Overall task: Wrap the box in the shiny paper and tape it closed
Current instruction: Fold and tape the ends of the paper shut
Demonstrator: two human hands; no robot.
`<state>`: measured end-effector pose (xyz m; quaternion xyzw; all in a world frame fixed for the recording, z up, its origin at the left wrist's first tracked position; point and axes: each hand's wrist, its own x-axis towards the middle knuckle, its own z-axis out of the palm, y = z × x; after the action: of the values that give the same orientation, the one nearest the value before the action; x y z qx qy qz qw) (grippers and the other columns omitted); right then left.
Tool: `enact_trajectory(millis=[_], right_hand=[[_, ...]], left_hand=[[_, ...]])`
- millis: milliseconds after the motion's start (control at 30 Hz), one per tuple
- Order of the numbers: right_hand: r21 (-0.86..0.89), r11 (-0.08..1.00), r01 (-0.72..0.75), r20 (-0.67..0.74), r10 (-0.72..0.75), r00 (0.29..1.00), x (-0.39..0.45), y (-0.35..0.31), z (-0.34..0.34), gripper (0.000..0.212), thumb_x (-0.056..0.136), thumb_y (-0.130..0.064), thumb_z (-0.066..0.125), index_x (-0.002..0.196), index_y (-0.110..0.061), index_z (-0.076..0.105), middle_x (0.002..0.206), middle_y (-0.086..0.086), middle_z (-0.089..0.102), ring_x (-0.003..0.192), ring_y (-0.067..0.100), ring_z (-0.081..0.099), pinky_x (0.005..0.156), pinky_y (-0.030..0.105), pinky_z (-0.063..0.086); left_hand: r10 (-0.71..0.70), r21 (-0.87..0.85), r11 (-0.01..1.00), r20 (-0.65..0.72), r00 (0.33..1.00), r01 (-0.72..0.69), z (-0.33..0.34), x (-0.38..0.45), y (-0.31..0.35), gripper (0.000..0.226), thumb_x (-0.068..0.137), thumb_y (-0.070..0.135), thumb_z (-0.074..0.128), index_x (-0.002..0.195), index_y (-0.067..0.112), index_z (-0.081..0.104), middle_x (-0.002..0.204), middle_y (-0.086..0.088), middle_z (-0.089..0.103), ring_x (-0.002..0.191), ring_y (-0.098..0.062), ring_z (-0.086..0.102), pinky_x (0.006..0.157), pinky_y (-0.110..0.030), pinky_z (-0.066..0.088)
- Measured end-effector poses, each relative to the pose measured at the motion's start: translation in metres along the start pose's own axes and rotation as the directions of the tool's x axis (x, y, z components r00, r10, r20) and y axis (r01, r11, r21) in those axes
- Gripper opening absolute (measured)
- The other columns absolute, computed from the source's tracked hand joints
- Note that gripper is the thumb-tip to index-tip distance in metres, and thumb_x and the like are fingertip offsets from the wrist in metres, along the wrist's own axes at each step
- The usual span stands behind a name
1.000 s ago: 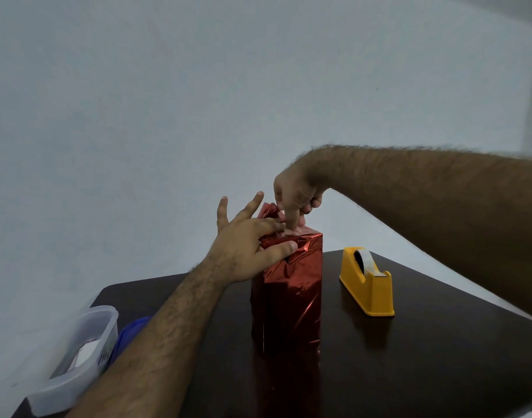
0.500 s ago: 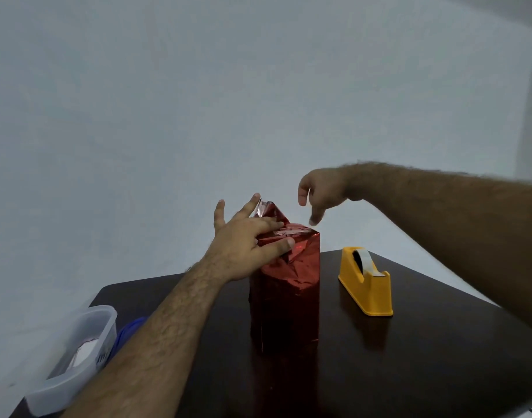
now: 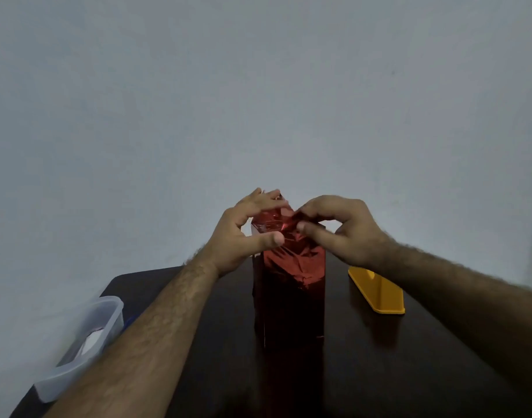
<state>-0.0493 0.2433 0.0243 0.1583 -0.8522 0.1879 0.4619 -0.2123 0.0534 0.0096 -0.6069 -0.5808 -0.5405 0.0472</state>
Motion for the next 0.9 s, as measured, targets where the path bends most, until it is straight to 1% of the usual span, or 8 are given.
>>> enact_trajectory(millis=[67,133,267,367,467,633,767,900], right_hand=[[0.132,0.983,-0.126,-0.012,0.128,0.992,0.004,0.003,0.0,0.01,0.095,-0.018,0.075,0.096,-0.009,0.08,0.09,0.004,0.076,0.085,0.024,0.074,0.075,0.046,0.06],[0.269,0.93,-0.25,0.041,0.248,0.968,0.01,0.002,-0.003,0.011,0.099,-0.014,0.071,0.095,-0.009,0.08,0.085,0.011,0.075,0.077,0.031,0.071,0.068,0.043,0.057],[0.399,0.817,-0.416,0.101,0.412,0.906,0.021,-0.003,-0.002,0.014,0.099,-0.008,0.07,0.093,-0.002,0.081,0.089,0.019,0.077,0.083,0.028,0.075,0.074,0.036,0.061],[0.429,0.75,-0.504,0.09,0.52,0.85,0.029,-0.006,0.0,0.016,0.096,-0.009,0.072,0.086,0.002,0.08,0.086,0.021,0.076,0.077,0.022,0.073,0.071,0.033,0.057],[0.409,0.721,-0.559,0.099,0.574,0.813,0.035,-0.008,0.0,0.023,0.096,-0.014,0.071,0.079,-0.001,0.079,0.081,0.015,0.076,0.074,0.021,0.072,0.075,0.036,0.057],[0.333,0.759,-0.56,0.105,0.56,0.822,0.038,-0.009,0.004,0.019,0.098,-0.02,0.074,0.087,-0.008,0.083,0.086,0.012,0.079,0.084,0.03,0.077,0.08,0.046,0.062],[0.262,0.823,-0.504,0.073,0.504,0.861,0.032,-0.01,0.007,0.016,0.098,-0.022,0.075,0.094,-0.008,0.083,0.086,0.01,0.08,0.078,0.019,0.074,0.073,0.041,0.062],[0.383,0.801,-0.461,0.01,0.495,0.869,0.022,-0.007,0.01,0.025,0.091,-0.038,0.083,0.098,-0.014,0.083,0.095,0.008,0.08,0.09,0.027,0.076,0.084,0.047,0.063]], left_hand=[[-0.005,-0.017,1.0,-0.08,0.997,0.004,0.001,0.002,0.0,0.046,0.069,0.047,0.093,0.112,0.034,0.082,0.151,0.016,0.061,0.157,-0.001,0.03,0.13,-0.047,0.024],[-0.01,-0.056,0.998,-0.143,0.99,0.002,0.002,0.003,0.001,0.024,0.071,0.029,0.098,0.09,0.031,0.084,0.145,0.016,0.066,0.155,-0.001,0.035,0.129,-0.047,0.024],[-0.082,-0.152,0.986,-0.13,0.988,0.062,0.005,0.004,0.002,0.01,0.086,0.006,0.086,0.079,0.012,0.081,0.141,0.016,0.069,0.152,0.003,0.037,0.129,-0.044,0.025],[-0.139,-0.196,0.974,-0.095,0.986,0.118,0.007,0.007,0.005,0.016,0.088,0.004,0.084,0.077,0.015,0.081,0.14,0.015,0.07,0.15,0.003,0.04,0.129,-0.042,0.025],[-0.179,-0.206,0.967,-0.117,0.977,0.152,0.009,0.01,0.007,0.006,0.086,0.008,0.086,0.084,0.011,0.082,0.135,0.012,0.073,0.147,0.0,0.046,0.124,-0.038,0.03],[-0.249,-0.264,0.944,-0.188,0.95,0.195,0.014,0.016,0.017,0.011,0.089,0.003,0.082,0.079,0.007,0.08,0.126,0.005,0.076,0.12,-0.003,0.069,0.096,-0.02,0.05],[-0.274,-0.246,0.945,-0.244,0.93,0.214,0.018,0.019,0.018,0.019,0.089,0.016,0.086,0.075,0.006,0.08,0.119,0.001,0.076,0.115,-0.005,0.071,0.1,-0.028,0.054],[-0.297,-0.24,0.942,-0.284,0.912,0.233,0.022,0.021,0.019,0.019,0.091,0.015,0.084,0.081,-0.001,0.08,0.114,-0.003,0.077,0.112,-0.011,0.074,0.103,-0.034,0.058]])
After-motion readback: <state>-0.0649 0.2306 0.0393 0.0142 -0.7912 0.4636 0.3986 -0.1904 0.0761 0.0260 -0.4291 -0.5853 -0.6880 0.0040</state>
